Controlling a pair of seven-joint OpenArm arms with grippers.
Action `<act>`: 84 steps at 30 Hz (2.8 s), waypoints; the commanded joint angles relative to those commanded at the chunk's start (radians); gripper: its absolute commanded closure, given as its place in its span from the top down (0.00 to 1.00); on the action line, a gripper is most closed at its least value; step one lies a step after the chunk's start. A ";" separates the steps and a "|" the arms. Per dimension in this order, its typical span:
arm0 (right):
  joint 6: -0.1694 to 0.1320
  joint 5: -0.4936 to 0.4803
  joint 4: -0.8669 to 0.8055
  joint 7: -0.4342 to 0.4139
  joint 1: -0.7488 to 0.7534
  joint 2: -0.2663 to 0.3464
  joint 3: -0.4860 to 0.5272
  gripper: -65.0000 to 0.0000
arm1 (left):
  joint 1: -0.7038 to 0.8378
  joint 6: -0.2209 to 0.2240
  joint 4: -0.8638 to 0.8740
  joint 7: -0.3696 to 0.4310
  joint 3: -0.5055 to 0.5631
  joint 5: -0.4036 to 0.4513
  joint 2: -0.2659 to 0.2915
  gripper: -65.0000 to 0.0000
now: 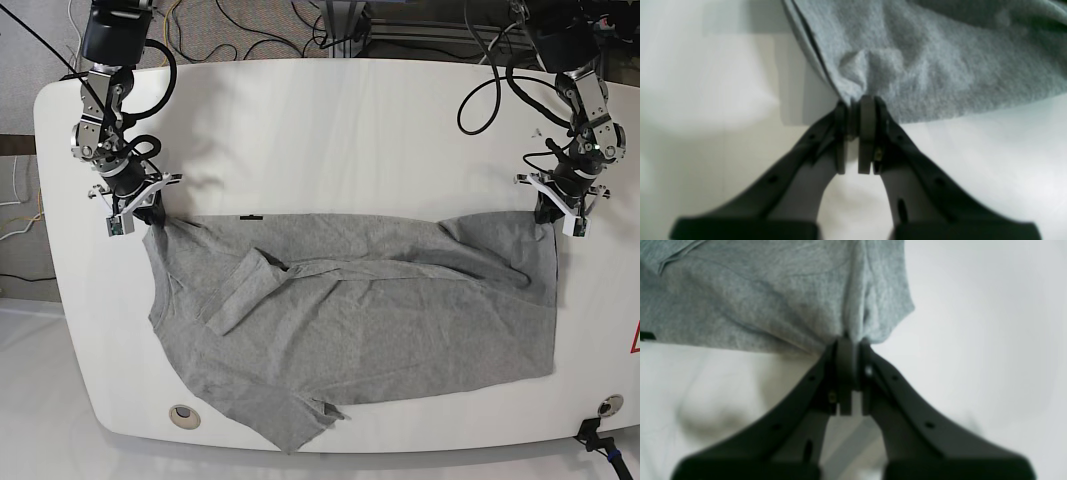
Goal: Fold the T-shirt properly
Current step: 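Open both grippers and regrasp the folded edge, then drag the held edge with both grippers toward the arms, then release the edge and move both grippers to the shirt's sides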
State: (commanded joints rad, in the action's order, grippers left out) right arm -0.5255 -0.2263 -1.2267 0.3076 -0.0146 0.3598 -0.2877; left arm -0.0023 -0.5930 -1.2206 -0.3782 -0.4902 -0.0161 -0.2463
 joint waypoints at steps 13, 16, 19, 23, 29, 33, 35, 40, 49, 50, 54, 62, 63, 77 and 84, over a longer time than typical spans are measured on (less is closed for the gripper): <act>0.000 -0.002 -0.152 0.002 0.183 0.008 -0.005 0.00 | 0.170 0.000 -0.092 0.000 0.002 0.002 -0.066 0.00; 0.000 -0.002 -0.186 0.002 0.247 0.008 -0.014 0.00 | 0.235 0.000 -0.140 0.000 0.002 0.002 -0.081 0.00; 0.000 -0.002 -0.232 0.003 0.316 0.005 -0.060 0.00 | 0.295 0.000 -0.178 0.000 0.000 0.002 -0.097 0.00; 0.000 -0.002 -0.282 0.003 0.402 0.009 -0.068 0.00 | 0.377 0.000 -0.206 0.000 0.000 0.000 -0.126 0.00; 0.000 -0.002 -0.361 0.005 0.516 0.002 -0.104 0.00 | 0.463 0.000 -0.227 0.000 -0.008 0.000 -0.129 0.00; 0.000 -0.002 -0.402 0.006 0.582 0.002 -0.112 0.00 | 0.557 0.000 -0.305 -0.002 -0.008 -0.002 -0.123 0.00; 0.000 -0.002 -0.416 0.006 0.615 0.002 -0.112 0.00 | 0.589 0.000 -0.319 -0.002 -0.009 -0.002 -0.106 0.00; 0.000 -0.002 -0.420 0.006 0.655 0.000 -0.114 0.00 | 0.651 0.000 -0.348 -0.002 -0.055 -0.003 -0.071 0.00; 0.000 -0.002 -0.420 0.006 0.652 0.000 -0.114 0.00 | 0.649 0.000 -0.348 -0.002 -0.060 -0.003 -0.071 0.00; 0.003 -0.002 -0.420 0.006 0.652 0.000 -0.114 0.00 | 0.647 0.000 -0.348 -0.003 -0.060 -0.003 -0.072 0.00; 0.006 -0.002 -0.420 0.006 0.652 0.000 -0.114 0.00 | 0.646 -0.064 -0.348 -0.005 -0.063 -0.002 -0.074 0.00; 0.000 -0.002 -0.473 0.006 0.640 -0.035 -0.199 0.23 | 0.631 -0.087 -0.350 -0.006 -0.064 0.000 -0.074 0.72; 0.000 -0.002 -0.486 0.006 0.641 -0.035 -0.199 0.26 | 0.631 -0.087 -0.350 -0.006 -0.064 0.000 -0.074 0.72; 0.000 -0.002 -0.689 0.101 0.635 -0.035 -0.199 0.32 | 0.608 -0.089 -0.516 -0.035 -0.123 0.002 -0.072 0.72; 0.000 0.003 -0.712 0.101 0.603 -0.054 -0.178 0.32 | 0.557 -0.089 -0.532 -0.034 -0.132 -0.003 -0.066 0.72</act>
State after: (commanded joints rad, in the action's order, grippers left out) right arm -0.5255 -0.2232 -1.9387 0.4089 0.5884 0.3061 -0.4657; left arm 0.5547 -0.6820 -1.7530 -0.4120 -0.6222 -0.0192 -0.3122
